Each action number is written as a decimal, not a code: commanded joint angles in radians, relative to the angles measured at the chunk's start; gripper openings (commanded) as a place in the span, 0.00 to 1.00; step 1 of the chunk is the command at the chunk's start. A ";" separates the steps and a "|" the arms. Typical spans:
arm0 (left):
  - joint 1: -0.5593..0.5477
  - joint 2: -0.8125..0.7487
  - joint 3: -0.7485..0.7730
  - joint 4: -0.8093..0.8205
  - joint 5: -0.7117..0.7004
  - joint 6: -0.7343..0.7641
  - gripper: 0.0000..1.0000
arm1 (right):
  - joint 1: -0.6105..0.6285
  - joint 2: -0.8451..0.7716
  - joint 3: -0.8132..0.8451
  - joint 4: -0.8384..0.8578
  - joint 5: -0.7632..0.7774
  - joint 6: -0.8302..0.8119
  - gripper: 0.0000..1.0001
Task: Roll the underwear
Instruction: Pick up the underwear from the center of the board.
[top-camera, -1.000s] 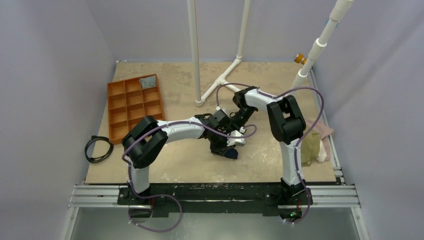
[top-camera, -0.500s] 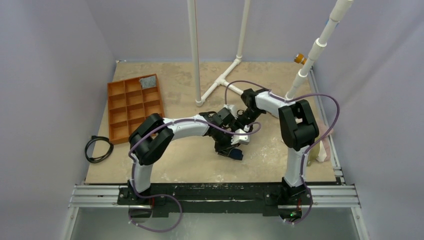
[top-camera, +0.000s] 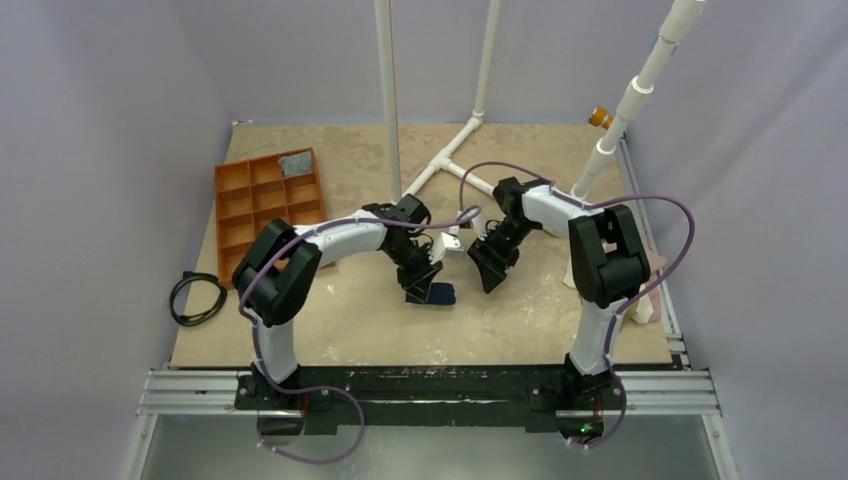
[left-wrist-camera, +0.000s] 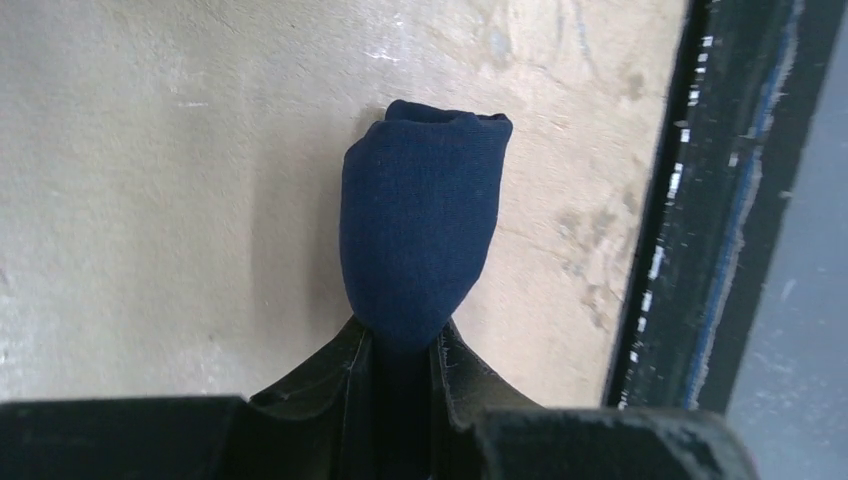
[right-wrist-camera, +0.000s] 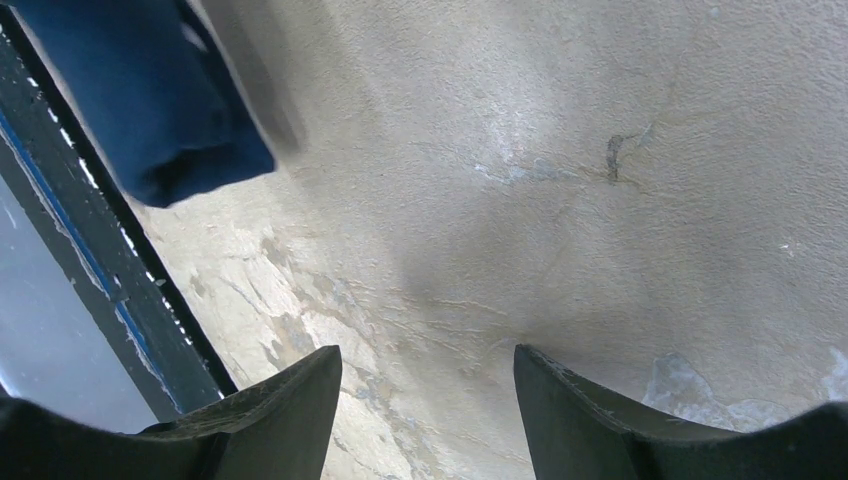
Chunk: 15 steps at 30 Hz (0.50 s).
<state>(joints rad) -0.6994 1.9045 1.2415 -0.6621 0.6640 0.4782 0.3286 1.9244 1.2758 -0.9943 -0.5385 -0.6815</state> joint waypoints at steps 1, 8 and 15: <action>0.034 -0.135 -0.007 -0.077 0.139 0.008 0.00 | -0.003 0.011 0.004 0.029 0.042 -0.013 0.65; 0.070 -0.299 -0.019 -0.192 0.101 0.067 0.00 | -0.002 0.001 -0.001 0.039 0.021 0.000 0.65; 0.195 -0.478 -0.067 -0.267 -0.026 0.108 0.00 | 0.001 -0.047 -0.002 0.075 -0.007 0.059 0.64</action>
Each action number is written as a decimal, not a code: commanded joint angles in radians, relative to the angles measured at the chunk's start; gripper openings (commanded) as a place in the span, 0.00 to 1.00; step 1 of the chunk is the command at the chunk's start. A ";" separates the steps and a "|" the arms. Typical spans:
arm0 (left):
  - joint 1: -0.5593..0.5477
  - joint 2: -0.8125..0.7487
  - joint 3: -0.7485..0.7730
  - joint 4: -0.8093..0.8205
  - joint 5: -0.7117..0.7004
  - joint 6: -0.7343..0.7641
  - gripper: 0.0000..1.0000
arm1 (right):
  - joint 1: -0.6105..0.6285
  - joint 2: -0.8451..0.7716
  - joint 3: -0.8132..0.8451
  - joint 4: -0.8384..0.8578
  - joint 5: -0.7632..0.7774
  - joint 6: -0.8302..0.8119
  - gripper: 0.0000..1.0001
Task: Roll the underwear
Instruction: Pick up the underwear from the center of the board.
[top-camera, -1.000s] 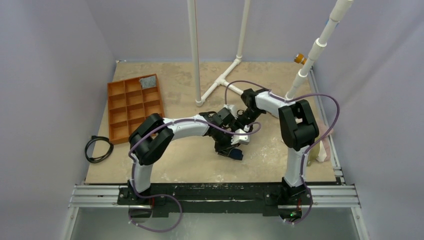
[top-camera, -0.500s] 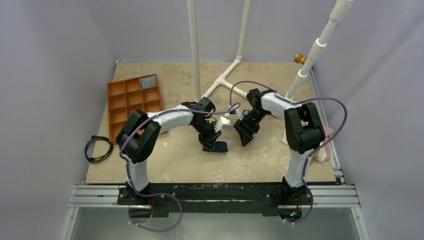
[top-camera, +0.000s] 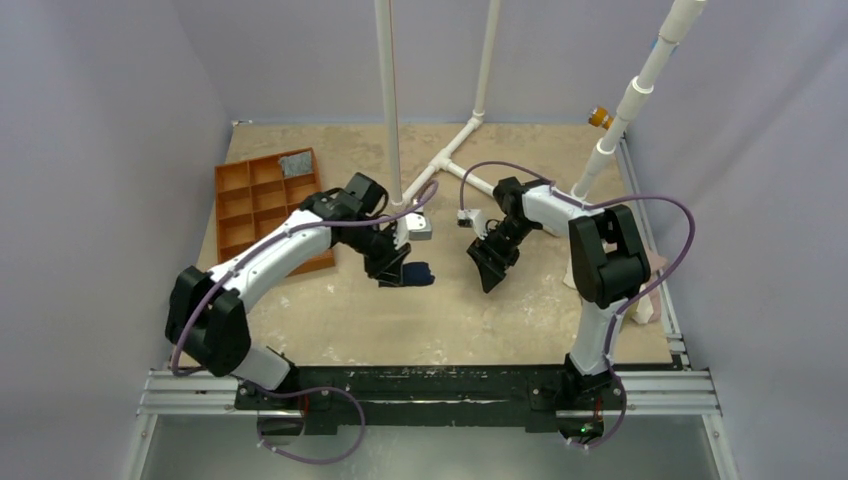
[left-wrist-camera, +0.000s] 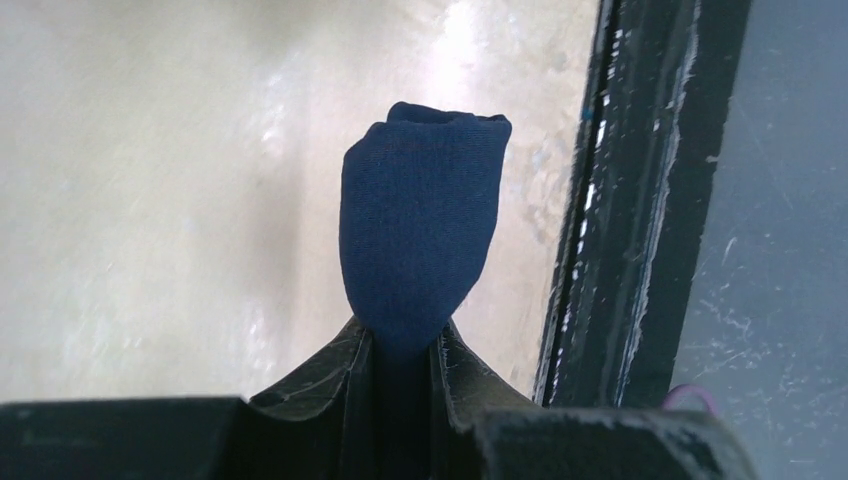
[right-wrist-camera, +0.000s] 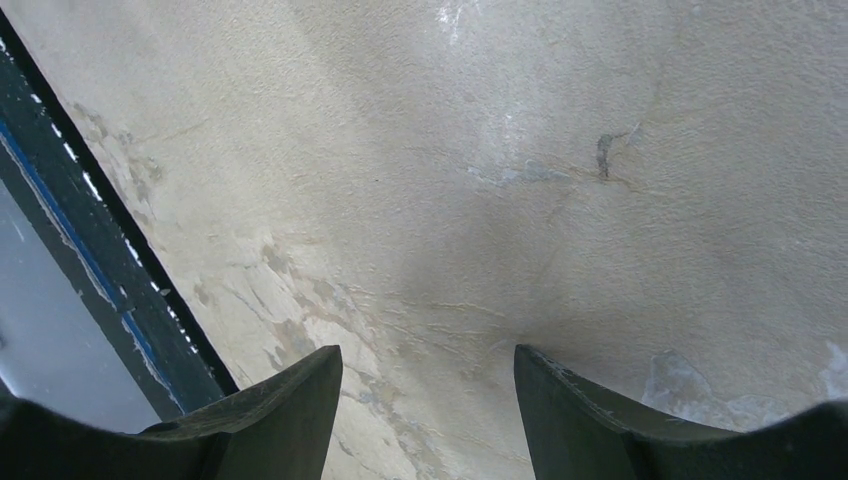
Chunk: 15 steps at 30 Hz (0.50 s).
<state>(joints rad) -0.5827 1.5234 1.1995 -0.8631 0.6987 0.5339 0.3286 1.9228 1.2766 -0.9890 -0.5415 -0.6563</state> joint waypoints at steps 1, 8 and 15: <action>0.106 -0.127 -0.033 -0.074 -0.076 0.062 0.00 | 0.004 -0.066 -0.010 0.085 -0.010 0.044 0.64; 0.381 -0.281 -0.068 -0.159 -0.107 0.168 0.00 | 0.105 -0.273 -0.100 0.227 0.027 0.111 0.65; 0.671 -0.287 -0.064 -0.142 -0.074 0.214 0.00 | 0.387 -0.386 -0.118 0.363 0.215 0.083 0.64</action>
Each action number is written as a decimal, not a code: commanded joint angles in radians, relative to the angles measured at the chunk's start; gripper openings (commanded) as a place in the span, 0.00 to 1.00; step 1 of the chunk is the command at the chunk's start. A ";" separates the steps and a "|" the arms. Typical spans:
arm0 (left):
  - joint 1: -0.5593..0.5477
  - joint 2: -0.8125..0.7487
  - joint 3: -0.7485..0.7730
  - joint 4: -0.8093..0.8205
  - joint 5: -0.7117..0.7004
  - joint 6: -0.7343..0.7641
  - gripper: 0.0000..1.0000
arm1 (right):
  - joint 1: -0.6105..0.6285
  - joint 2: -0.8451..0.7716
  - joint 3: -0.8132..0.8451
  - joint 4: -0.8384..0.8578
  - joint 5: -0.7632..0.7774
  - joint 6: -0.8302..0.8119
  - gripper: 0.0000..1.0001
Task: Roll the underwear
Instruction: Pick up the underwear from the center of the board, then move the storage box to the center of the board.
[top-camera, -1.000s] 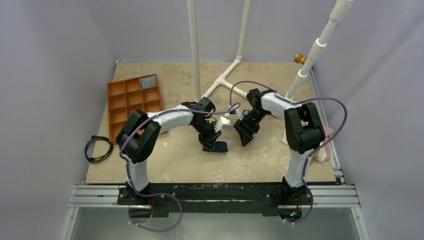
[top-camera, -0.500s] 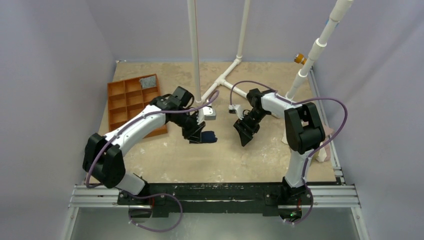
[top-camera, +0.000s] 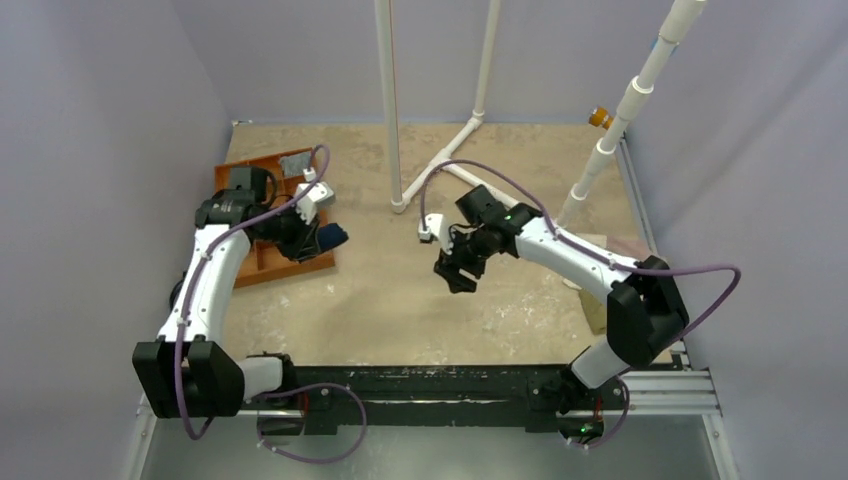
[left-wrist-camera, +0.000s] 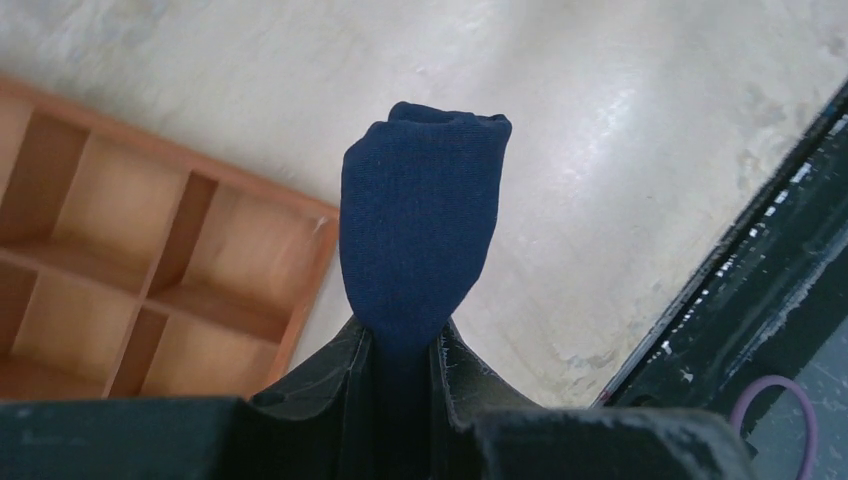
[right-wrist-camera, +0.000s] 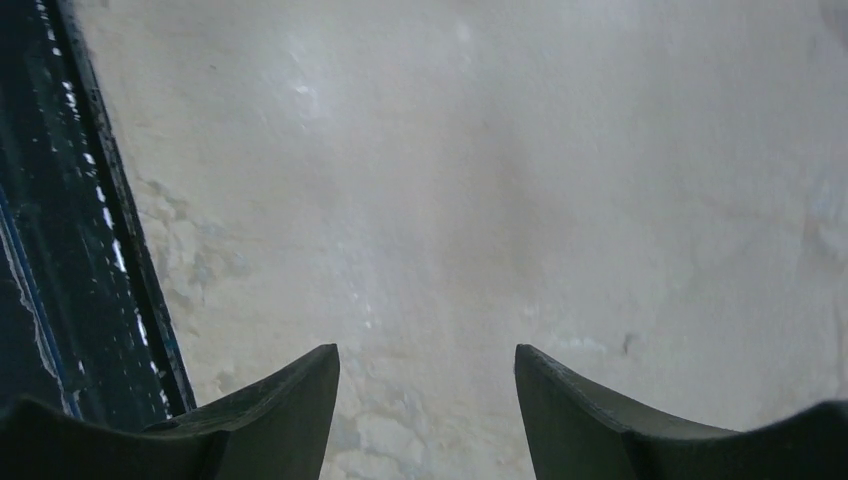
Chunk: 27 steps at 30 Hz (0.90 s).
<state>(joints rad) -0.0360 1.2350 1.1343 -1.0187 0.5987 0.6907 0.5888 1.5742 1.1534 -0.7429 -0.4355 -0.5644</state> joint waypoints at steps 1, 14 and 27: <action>0.160 0.018 0.013 0.022 0.026 0.053 0.00 | 0.158 -0.032 0.020 0.135 0.113 -0.016 0.63; 0.454 0.143 0.206 -0.030 -0.027 -0.137 0.00 | 0.354 0.428 0.599 0.209 0.113 -0.067 0.61; 0.621 0.123 0.290 -0.169 -0.026 -0.142 0.00 | 0.430 0.882 1.144 0.131 0.135 -0.105 0.58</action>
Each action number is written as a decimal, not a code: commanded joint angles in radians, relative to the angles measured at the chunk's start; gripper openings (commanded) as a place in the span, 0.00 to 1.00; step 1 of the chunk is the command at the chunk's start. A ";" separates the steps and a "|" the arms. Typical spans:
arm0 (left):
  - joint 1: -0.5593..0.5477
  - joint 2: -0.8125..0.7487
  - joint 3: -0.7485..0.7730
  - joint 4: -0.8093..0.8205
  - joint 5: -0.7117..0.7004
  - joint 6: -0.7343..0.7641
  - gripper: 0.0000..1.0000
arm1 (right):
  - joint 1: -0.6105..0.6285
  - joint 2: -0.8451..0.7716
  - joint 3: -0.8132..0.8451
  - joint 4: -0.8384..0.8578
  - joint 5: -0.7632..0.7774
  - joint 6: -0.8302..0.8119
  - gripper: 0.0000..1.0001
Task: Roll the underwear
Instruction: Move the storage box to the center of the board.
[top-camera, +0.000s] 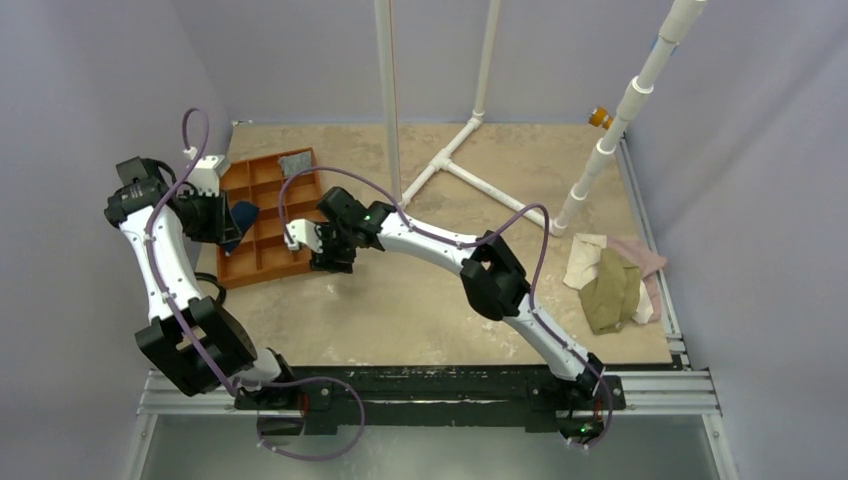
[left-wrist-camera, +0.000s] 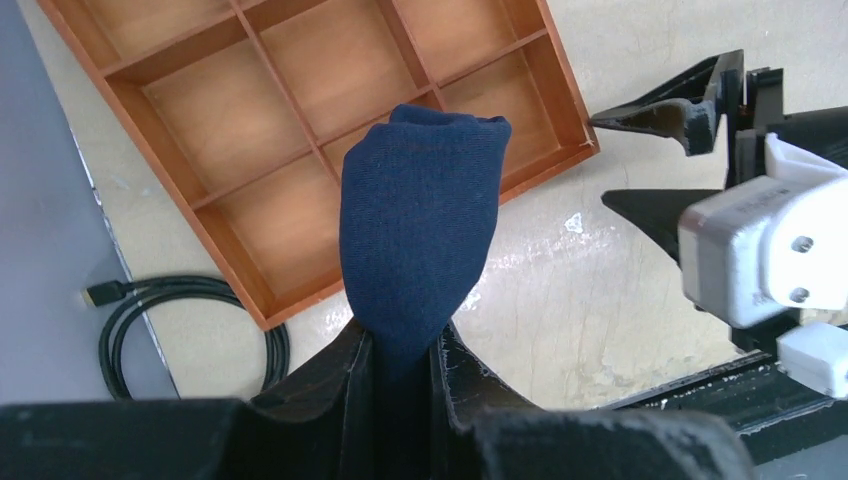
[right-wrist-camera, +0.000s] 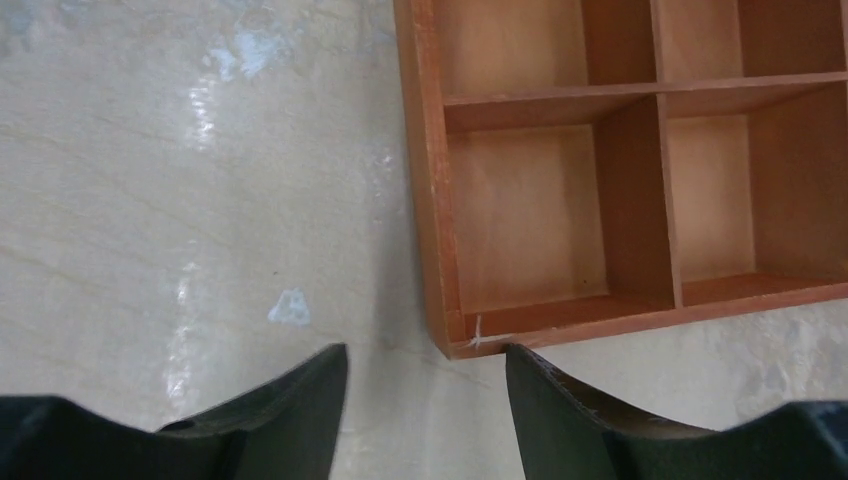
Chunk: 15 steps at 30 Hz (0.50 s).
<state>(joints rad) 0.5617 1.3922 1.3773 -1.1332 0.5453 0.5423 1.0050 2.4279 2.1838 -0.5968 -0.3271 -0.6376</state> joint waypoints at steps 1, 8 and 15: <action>0.025 -0.035 0.051 -0.060 0.031 0.009 0.00 | 0.014 0.048 0.140 -0.020 0.028 -0.033 0.57; 0.032 -0.024 0.051 -0.077 0.040 0.022 0.00 | 0.021 0.073 0.154 0.002 0.067 -0.044 0.55; 0.033 0.011 0.051 -0.066 0.063 0.016 0.00 | 0.032 0.052 0.112 0.006 0.061 -0.100 0.54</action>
<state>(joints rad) 0.5823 1.3891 1.3899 -1.1995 0.5640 0.5453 1.0225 2.5175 2.3096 -0.6044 -0.2733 -0.6926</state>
